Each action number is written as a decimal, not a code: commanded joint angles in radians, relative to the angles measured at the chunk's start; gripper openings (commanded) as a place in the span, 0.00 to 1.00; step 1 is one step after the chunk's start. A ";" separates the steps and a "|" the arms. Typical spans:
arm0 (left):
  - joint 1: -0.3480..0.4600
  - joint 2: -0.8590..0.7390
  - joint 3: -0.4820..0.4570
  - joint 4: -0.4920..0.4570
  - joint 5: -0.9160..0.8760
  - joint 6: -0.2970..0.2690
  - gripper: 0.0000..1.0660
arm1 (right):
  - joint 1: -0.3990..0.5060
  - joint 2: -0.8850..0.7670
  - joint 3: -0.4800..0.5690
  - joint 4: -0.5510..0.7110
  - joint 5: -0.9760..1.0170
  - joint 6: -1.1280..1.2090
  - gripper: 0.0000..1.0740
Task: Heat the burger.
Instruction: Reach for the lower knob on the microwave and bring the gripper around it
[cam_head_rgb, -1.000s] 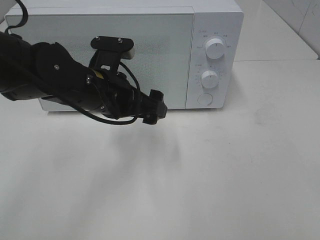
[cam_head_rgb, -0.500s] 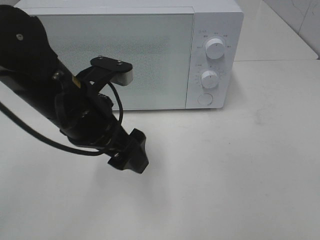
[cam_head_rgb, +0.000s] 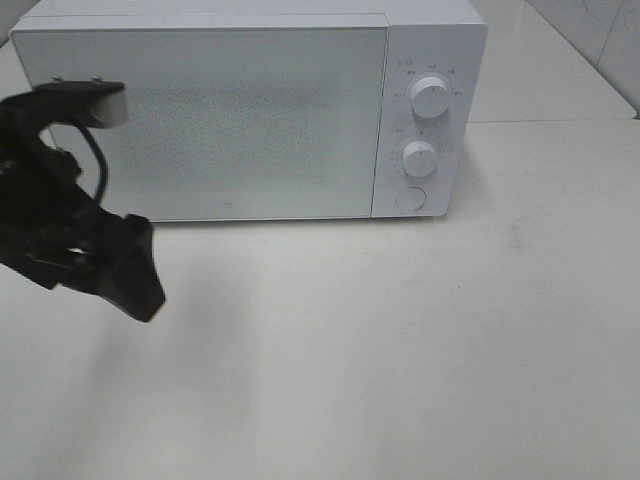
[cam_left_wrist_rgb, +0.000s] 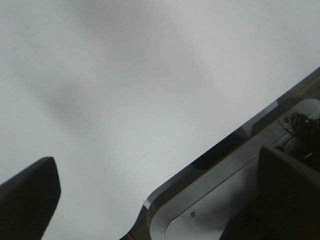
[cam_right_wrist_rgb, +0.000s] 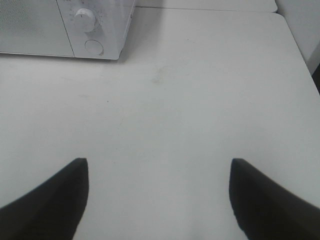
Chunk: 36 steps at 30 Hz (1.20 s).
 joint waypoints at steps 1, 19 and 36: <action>0.097 -0.065 0.002 0.021 0.059 -0.005 0.95 | -0.004 -0.026 0.002 0.002 -0.001 -0.002 0.70; 0.437 -0.460 0.207 0.051 0.104 -0.051 0.95 | -0.004 -0.026 0.002 0.002 -0.001 -0.002 0.70; 0.437 -0.928 0.440 0.068 0.098 -0.050 0.95 | -0.004 -0.026 0.002 0.002 -0.001 -0.002 0.70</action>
